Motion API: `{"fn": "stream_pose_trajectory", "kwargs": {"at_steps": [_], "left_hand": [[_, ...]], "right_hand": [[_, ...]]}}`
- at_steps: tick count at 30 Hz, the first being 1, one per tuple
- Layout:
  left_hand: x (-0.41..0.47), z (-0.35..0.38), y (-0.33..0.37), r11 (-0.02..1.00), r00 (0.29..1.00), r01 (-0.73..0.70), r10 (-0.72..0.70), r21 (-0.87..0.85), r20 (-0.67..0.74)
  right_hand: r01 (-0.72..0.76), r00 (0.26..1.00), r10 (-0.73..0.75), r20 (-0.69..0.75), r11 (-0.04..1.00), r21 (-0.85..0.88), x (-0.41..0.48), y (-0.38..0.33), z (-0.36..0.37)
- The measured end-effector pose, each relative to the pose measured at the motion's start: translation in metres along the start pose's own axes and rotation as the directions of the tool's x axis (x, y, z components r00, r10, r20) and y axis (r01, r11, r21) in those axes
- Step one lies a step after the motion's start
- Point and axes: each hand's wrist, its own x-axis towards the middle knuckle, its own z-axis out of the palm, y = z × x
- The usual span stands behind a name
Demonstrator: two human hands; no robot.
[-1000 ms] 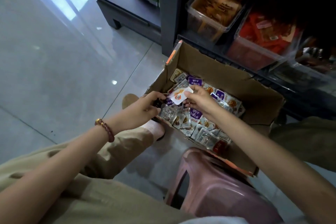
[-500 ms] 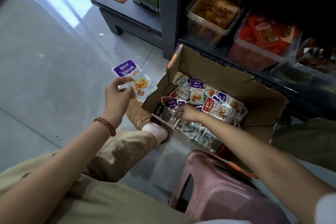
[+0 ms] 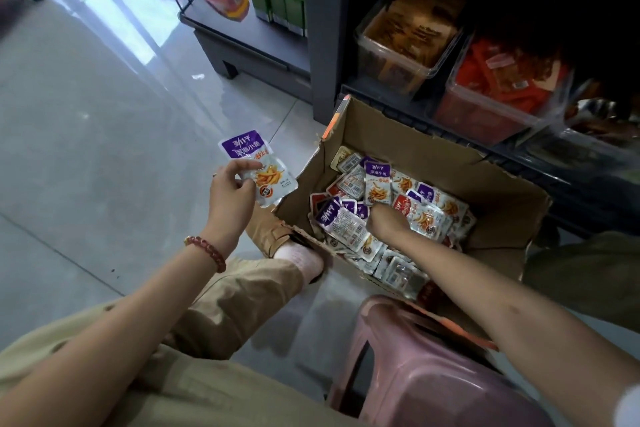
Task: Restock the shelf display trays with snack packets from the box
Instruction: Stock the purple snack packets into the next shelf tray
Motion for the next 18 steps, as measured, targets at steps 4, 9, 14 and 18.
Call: {"fn": "stream_pose_trajectory", "kwargs": {"at_steps": [4,9,14,18], "left_hand": [[0.0,0.001,-0.002,0.999,1.0,-0.006,0.005,0.036,0.027],[-0.005,0.006,0.0,0.998,0.998,-0.018,0.014,0.063,0.058],[-0.007,0.008,0.005,0.997,0.997,-0.034,0.029,0.07,0.07],[-0.005,0.006,0.005,0.997,0.997,-0.03,0.026,0.066,0.067]], "right_hand": [[-0.067,0.998,0.067,0.006,0.998,0.012,-0.01,0.016,-0.006],[0.155,0.981,-0.168,-0.098,0.98,-0.126,-0.022,-0.004,0.004],[0.199,0.979,-0.203,0.005,0.953,-0.227,-0.007,-0.036,0.03],[0.153,0.988,-0.155,0.014,0.952,-0.264,-0.004,-0.038,0.029]]}}
